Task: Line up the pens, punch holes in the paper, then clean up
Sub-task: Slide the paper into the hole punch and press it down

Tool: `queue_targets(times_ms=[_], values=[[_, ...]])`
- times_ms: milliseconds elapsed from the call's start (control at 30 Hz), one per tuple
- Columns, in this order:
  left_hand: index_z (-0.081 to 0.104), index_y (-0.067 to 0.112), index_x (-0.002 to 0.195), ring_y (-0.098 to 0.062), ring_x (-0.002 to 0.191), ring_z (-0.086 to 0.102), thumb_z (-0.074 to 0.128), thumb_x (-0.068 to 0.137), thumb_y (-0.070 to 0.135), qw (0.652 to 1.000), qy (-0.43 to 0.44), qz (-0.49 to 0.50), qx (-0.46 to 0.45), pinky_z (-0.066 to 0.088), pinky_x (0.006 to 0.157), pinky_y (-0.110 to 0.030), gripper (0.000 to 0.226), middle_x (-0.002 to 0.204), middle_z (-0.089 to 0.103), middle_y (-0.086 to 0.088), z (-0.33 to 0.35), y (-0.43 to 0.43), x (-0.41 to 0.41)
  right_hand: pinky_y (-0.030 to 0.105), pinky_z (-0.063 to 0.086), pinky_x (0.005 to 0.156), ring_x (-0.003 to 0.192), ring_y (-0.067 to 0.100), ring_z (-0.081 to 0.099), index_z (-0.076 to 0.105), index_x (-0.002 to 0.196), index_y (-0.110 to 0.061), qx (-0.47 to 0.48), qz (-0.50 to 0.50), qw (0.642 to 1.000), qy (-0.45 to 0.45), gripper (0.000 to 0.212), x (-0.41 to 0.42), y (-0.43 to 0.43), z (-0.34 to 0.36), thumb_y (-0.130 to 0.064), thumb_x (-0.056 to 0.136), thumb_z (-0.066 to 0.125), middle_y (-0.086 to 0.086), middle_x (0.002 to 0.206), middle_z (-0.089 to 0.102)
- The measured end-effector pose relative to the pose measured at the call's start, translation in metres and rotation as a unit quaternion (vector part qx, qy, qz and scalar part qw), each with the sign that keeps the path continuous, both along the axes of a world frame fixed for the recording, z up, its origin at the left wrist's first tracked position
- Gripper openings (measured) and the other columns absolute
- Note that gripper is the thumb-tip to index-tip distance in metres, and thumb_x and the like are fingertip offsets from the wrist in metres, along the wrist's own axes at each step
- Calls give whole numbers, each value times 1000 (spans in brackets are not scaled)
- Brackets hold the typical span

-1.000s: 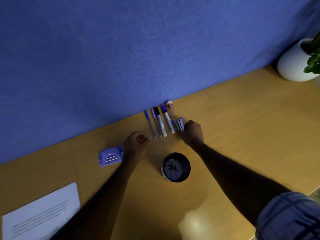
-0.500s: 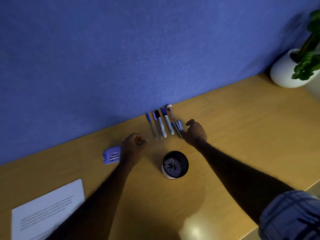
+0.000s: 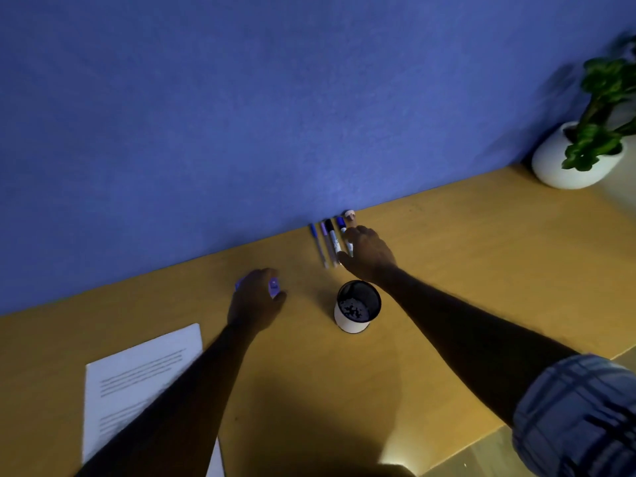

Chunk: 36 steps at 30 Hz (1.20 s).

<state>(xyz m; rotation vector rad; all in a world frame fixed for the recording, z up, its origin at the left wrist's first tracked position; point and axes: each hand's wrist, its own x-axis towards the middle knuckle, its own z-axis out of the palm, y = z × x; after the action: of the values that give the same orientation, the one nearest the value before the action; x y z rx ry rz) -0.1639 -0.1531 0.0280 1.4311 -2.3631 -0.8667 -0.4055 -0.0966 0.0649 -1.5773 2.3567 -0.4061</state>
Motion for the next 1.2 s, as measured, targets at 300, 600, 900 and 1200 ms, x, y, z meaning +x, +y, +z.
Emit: queue_targets(times_ms=[300, 600, 900, 1200], values=[[29, 21, 149, -23, 145, 27, 61, 88, 46, 979, -187, -48, -71, 30, 115, -44, 74, 158, 29, -6, -7, 41, 86, 48, 33, 114, 148, 32, 20, 27, 151, -18, 4, 115, 992, 49, 80, 87, 18, 2, -39, 85, 67, 11, 159, 24], [22, 23, 152, -24, 148, 17, 55, 90, 49, 974, -226, 7, -32, 22, 118, -46, 74, 162, 16, -6, -29, 86, 173, 46, 30, 113, 148, 31, 19, 22, 153, -18, 76, 170, 981, 53, 84, 160, 60, -42, -40, 85, 66, 12, 161, 17], [31, 23, 148, -25, 147, 22, 62, 85, 50, 972, -219, 81, -19, 25, 117, -49, 75, 160, 25, -5, -37, 98, 239, 44, 34, 111, 145, 29, 25, 27, 149, -20, 107, 188, 976, 25, 82, 217, 70, -68, -40, 82, 69, 9, 159, 23], [37, 20, 142, -31, 134, 37, 68, 81, 46, 948, -158, 268, 72, 35, 105, -52, 73, 148, 38, -8, -47, 104, 304, 25, 51, 81, 113, 19, 56, 39, 141, -19, 139, 63, 959, -237, 71, 281, 62, -75, -35, 81, 74, 4, 139, 52]])
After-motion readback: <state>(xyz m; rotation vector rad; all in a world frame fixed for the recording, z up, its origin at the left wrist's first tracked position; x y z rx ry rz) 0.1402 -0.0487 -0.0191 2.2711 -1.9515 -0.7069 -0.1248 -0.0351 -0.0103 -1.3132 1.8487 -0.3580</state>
